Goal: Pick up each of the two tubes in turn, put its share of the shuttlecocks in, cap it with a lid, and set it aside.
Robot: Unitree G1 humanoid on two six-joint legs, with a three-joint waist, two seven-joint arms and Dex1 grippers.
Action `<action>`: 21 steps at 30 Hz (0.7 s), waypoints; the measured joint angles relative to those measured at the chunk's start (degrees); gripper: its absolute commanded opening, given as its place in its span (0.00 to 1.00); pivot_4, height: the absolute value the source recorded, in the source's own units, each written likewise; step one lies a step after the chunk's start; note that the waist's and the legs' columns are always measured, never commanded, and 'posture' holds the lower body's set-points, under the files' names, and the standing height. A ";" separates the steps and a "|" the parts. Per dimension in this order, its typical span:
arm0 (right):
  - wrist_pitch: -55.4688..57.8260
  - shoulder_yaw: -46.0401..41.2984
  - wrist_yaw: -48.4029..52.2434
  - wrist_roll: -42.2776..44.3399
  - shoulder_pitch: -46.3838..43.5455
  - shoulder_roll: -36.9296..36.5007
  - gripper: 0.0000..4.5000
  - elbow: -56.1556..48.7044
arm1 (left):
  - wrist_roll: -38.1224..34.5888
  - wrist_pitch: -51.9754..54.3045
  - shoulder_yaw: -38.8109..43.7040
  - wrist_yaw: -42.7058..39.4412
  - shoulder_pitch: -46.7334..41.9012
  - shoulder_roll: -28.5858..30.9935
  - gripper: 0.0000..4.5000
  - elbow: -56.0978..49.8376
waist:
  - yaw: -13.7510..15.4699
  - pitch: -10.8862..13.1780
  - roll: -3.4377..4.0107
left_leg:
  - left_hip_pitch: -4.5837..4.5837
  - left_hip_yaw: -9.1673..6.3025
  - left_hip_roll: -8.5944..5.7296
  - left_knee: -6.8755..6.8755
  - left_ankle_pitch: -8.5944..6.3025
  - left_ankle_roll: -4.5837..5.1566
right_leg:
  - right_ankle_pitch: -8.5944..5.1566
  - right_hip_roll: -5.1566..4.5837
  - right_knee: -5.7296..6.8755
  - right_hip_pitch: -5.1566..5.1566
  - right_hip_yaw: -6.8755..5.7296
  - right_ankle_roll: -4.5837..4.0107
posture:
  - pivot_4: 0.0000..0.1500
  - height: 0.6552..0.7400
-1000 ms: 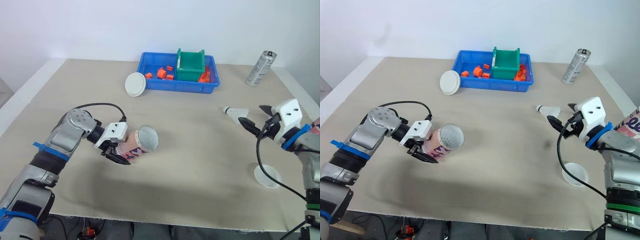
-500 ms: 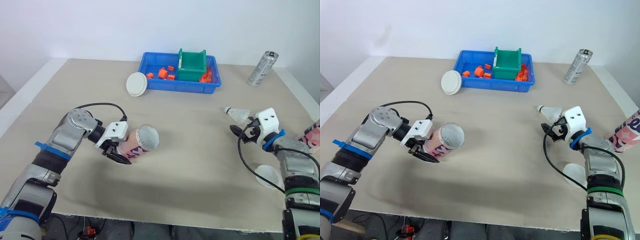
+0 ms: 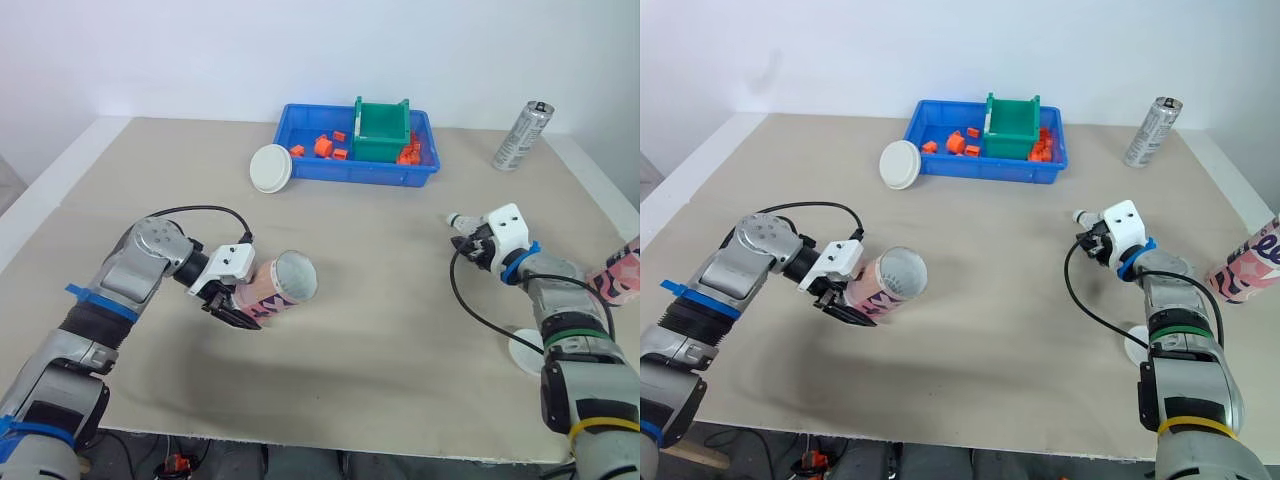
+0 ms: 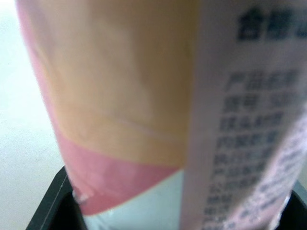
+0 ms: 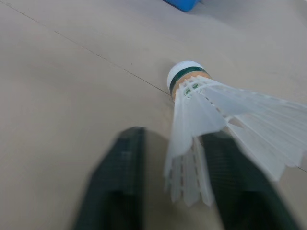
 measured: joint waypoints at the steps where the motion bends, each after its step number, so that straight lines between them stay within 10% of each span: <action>1: -0.55 0.00 -0.13 -0.15 -0.11 0.00 0.01 0.61 | -0.03 0.08 0.16 0.07 0.27 0.12 0.68 -0.35 | 0.00 0.00 0.00 | 0.00 0.00 0.00 -0.01 0.00 0.00 | -0.02 0.00 0.00 0.00 0.00 0.00 | 1.00 0.95; 11: -3.82 -0.60 3.95 1.41 2.35 -0.93 0.01 -4.73 | 0.07 0.95 0.61 0.16 0.84 0.45 0.68 -1.33 | -0.40 0.01 0.02 | 0.00 -0.01 -0.01 -0.04 -0.01 0.01 | -0.06 0.00 0.01 0.00 -0.01 0.02 | 1.00 0.95; 16: 15.74 0.50 22.89 18.14 19.93 -10.79 0.01 -56.77 | -0.26 1.03 0.52 -0.24 0.96 0.60 0.68 -1.64 | -0.14 0.09 0.58 | -0.07 -0.11 -0.05 -0.05 -0.13 0.11 | -0.29 0.00 0.10 -0.03 -0.03 0.01 | 1.00 0.95; 21: 28.12 2.57 28.20 25.57 22.71 -16.84 0.01 -80.69 | 0.23 0.91 0.48 0.19 0.89 0.43 0.68 -1.40 | -0.06 0.08 0.45 | 0.02 -0.11 0.06 0.11 -0.17 0.18 | -0.37 0.06 0.14 0.03 -0.13 -0.38 | 1.00 0.95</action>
